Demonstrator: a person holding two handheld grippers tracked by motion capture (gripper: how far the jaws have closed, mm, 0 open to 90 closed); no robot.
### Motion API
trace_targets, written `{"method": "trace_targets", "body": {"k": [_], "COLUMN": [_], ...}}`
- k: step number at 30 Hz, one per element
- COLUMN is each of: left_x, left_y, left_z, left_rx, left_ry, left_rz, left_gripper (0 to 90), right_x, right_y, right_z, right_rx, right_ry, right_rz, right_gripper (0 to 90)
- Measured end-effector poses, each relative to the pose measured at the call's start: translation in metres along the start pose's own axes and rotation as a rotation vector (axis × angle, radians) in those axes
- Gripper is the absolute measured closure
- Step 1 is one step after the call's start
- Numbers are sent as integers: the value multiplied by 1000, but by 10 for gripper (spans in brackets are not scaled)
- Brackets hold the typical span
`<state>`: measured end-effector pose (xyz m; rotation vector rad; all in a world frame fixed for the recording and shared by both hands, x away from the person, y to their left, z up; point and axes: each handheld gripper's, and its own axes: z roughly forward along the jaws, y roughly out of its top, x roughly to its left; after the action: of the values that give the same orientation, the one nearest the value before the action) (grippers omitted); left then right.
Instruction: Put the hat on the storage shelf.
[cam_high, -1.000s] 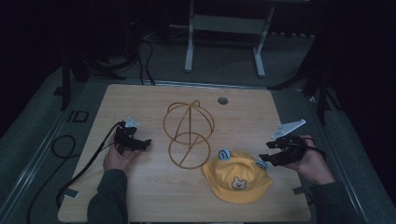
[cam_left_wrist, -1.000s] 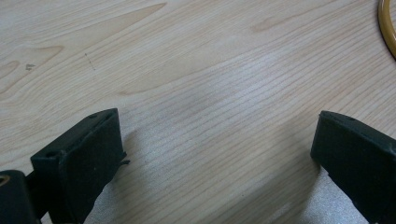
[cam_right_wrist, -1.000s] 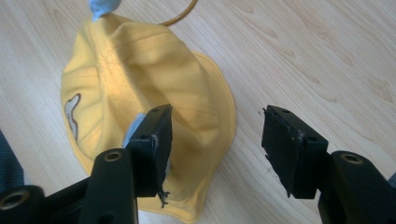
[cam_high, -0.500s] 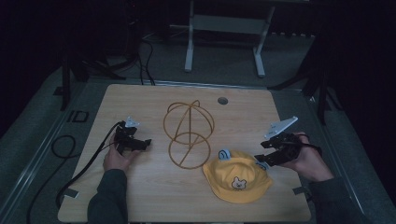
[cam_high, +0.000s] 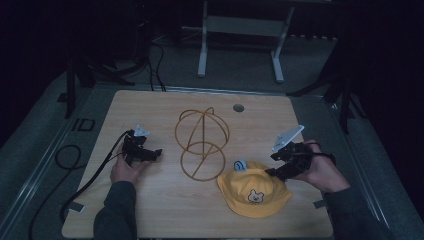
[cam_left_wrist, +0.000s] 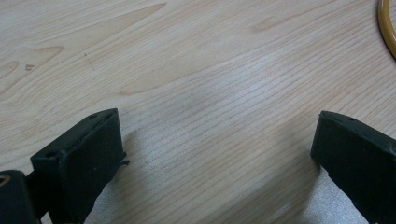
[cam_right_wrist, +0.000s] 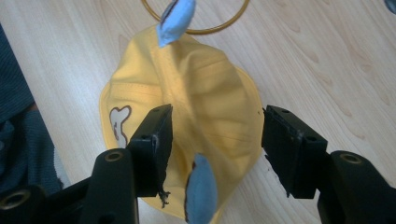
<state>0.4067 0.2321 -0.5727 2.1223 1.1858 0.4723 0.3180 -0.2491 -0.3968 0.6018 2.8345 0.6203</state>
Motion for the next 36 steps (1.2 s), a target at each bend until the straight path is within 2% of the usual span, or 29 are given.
{"method": "trace_targets", "body": {"k": [10,17,24,27,32,36], "left_x": [0,0,0,0,0,0], "left_y": [0,0,0,0,0,0], "left_z": [0,0,0,0,0,0], "left_rx": [0,0,0,0,0,0], "left_ry": [-1,-2,-2,-2,-2,-2], "left_rz": [1,1,2,2,2,2], "left_gripper": [21,21,21,21,22,21], "right_x": [8,6,6,7,6,7], "right_y": [10,15,18,18,20,21], "right_z": [12,21,31,39,46,43], "right_rx": [52,92,128,167,202,208], "right_ry": [21,47,63,73,117,111], "right_rz": [-41,-50,-56,-57,-41,-61], "right_gripper": [444,514,531,549,662,718]}}
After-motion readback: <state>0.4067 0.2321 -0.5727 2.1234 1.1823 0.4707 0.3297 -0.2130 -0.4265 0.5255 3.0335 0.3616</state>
